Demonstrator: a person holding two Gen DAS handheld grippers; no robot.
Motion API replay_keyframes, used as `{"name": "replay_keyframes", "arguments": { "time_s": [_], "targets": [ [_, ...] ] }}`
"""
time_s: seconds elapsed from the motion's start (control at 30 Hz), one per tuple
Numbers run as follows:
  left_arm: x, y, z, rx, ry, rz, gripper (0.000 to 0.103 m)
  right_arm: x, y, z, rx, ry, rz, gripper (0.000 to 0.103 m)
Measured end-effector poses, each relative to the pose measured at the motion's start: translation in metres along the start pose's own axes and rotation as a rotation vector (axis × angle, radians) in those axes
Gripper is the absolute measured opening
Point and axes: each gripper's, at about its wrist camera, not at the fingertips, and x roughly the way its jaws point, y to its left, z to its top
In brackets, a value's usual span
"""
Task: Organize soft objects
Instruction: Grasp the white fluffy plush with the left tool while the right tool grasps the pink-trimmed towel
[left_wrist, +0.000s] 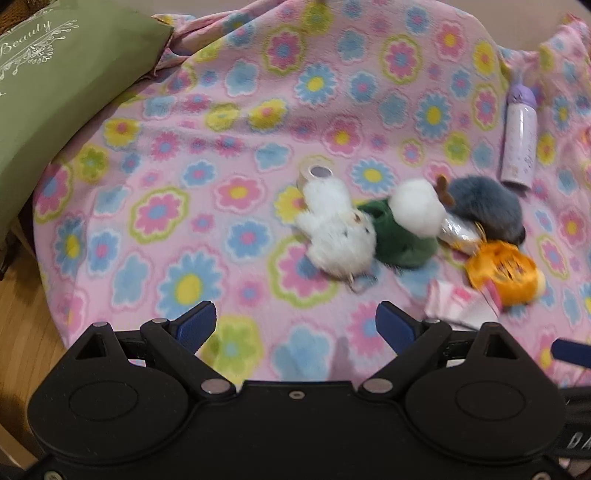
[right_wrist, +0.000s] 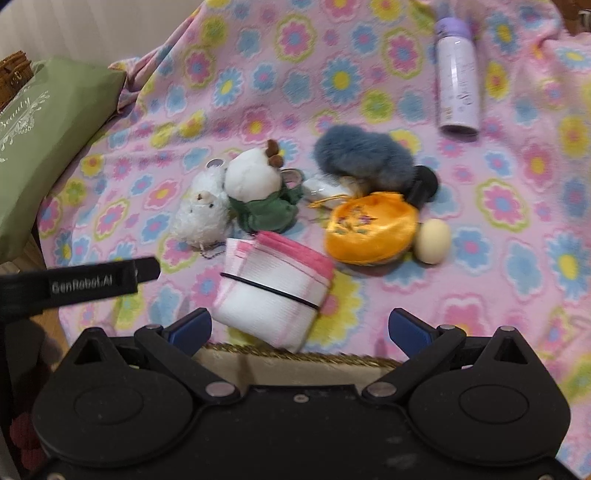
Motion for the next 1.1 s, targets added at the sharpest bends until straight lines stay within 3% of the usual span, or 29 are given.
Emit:
{"name": "replay_keyframes", "arguments": {
  "time_s": [0.5, 0.7, 0.83, 0.97, 1.1],
  "targets": [
    [0.055, 0.0, 0.042, 0.033, 0.017, -0.065, 0.095, 0.077, 0.023, 0.019, 0.004, 0.105, -0.067, 0.102],
    [0.077, -0.009, 0.049, 0.045, 0.041, -0.087, 0.095, 0.082, 0.028, 0.019, -0.025, 0.077, -0.074, 0.101],
    [0.091, -0.013, 0.052, 0.055, 0.059, -0.082, 0.095, 0.08, 0.03, 0.019, -0.043, 0.05, -0.055, 0.091],
    [0.105, -0.013, 0.055, 0.045, 0.069, -0.074, 0.095, 0.076, 0.031, 0.018, -0.069, 0.034, -0.049, 0.088],
    [0.122, -0.014, 0.055, 0.059, 0.104, -0.058, 0.096, 0.067, 0.028, 0.017, -0.078, 0.018, -0.093, 0.088]
  ]
}}
